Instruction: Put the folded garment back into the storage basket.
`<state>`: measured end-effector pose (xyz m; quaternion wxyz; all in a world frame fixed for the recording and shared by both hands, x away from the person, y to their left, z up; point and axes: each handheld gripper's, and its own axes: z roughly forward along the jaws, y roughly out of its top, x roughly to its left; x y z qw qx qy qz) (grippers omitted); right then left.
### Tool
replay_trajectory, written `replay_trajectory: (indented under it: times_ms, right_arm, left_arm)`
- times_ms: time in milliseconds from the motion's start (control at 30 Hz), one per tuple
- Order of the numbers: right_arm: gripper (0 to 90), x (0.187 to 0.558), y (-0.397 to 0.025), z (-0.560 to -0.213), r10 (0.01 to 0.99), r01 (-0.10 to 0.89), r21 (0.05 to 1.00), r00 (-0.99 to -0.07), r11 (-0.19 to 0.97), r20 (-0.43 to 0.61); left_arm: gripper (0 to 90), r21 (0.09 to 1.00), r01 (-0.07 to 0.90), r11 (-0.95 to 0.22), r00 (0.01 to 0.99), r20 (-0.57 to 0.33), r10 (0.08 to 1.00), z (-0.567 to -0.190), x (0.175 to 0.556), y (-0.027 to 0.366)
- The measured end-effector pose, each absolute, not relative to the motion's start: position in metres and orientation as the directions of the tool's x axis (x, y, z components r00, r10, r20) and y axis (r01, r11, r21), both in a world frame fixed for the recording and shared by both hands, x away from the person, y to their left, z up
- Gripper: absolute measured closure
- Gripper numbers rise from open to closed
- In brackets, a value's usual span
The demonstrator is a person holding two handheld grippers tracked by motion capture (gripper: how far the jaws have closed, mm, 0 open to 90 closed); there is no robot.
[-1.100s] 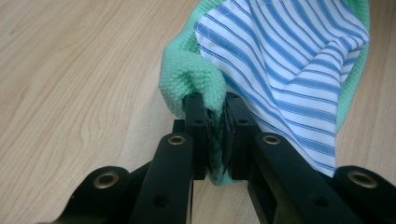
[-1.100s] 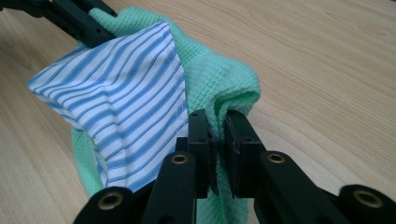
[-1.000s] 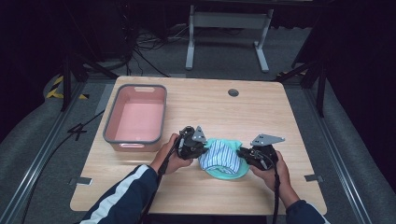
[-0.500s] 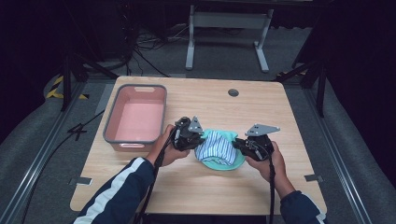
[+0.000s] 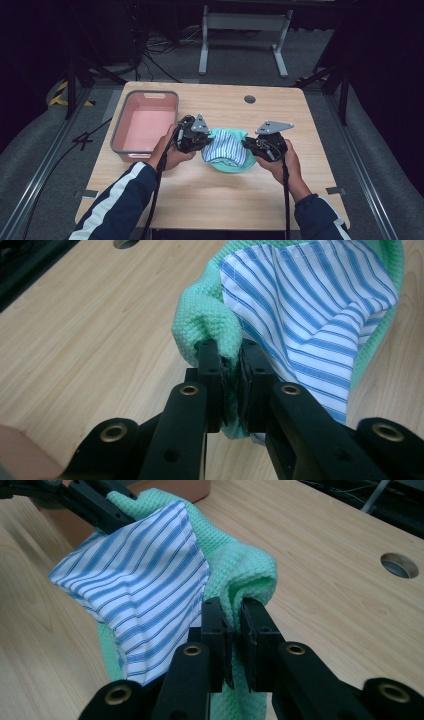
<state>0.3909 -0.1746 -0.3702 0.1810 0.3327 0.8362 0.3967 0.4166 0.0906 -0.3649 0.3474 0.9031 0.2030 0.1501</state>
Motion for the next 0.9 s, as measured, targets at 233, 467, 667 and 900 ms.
replay_trajectory:
  times_ms: [233,467,667,900]
  right_arm:
    - [81.7,0.398,-0.160,-0.356,0.680,0.391,0.793,-0.732,0.467,-0.040]
    - [81.7,0.402,-0.144,-0.347,0.652,0.362,0.794,-0.756,0.488,-0.056]
    - [81.7,0.407,-0.131,-0.336,0.646,0.340,0.805,-0.760,0.486,-0.069]
    - [81.7,0.413,-0.114,-0.325,0.631,0.319,0.814,-0.772,0.486,-0.075]
  left_arm:
    - [82.3,0.673,0.263,-0.691,0.856,0.168,0.490,-0.350,0.418,0.102]
    - [82.4,0.675,0.261,-0.690,0.842,0.191,0.505,-0.336,0.418,0.113]
    - [82.3,0.687,0.259,-0.679,0.829,0.203,0.522,-0.325,0.419,0.126]
    - [82.3,0.685,0.270,-0.677,0.810,0.218,0.544,-0.313,0.419,0.142]
